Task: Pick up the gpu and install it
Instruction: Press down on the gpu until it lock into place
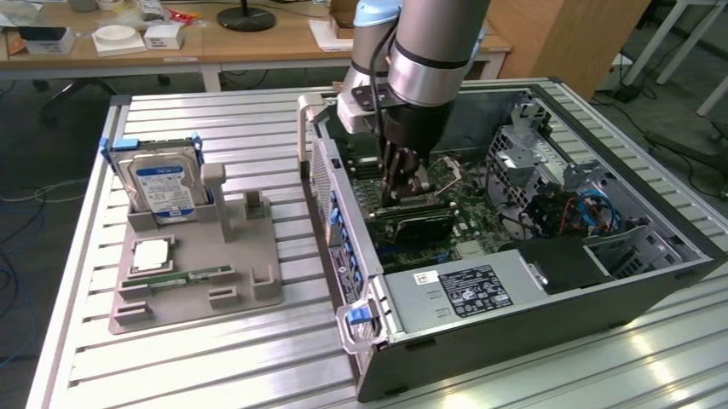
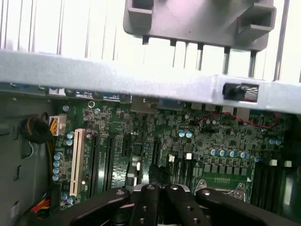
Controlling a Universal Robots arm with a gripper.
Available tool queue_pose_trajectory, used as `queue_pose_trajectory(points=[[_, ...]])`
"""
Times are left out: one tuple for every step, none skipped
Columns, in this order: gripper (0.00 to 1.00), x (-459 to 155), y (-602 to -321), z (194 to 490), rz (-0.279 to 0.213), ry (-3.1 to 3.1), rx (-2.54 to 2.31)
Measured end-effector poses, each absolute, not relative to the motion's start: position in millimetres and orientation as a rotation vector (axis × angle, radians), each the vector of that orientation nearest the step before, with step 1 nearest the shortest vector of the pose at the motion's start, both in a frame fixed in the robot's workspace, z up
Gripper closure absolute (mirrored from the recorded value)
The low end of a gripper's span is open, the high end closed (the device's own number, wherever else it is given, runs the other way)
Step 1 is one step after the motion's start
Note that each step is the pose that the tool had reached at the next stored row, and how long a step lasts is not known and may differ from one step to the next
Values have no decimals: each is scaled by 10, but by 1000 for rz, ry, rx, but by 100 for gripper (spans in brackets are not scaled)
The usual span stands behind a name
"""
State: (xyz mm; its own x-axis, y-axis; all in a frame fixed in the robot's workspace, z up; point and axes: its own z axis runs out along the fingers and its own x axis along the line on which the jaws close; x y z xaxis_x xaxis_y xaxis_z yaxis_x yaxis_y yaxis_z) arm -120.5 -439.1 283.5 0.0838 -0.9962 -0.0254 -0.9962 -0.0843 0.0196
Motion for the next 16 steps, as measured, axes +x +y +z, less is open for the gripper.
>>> queue_pose_trajectory(points=[[90,-1224,-4389,2836,50,2124,-2311],[90,-1242,-4388,2836,50,2124,-2310],[90,-1260,-4387,2837,50,2124,-2311],[90,-1278,-4386,2837,50,2124,-2311],[90,-1295,-4385,2837,50,2124,-2311],[90,-1313,-4384,2839,50,2124,-2311],[90,-1329,-4382,2843,50,2124,-2311],[90,-1345,-4380,2847,50,2124,-2311],[90,-1360,-4378,2853,50,2124,-2311],[90,-1376,-4375,2858,50,2124,-2311],[90,-1392,-4372,2864,50,2124,-2311],[90,-1408,-4369,2870,50,2124,-2311],[90,-1423,-4365,2875,50,2124,-2311],[90,-1438,-4360,2878,50,2124,-2311],[90,-1452,-4354,2881,50,2124,-2311],[90,-1466,-4349,2882,50,2124,-2311]])
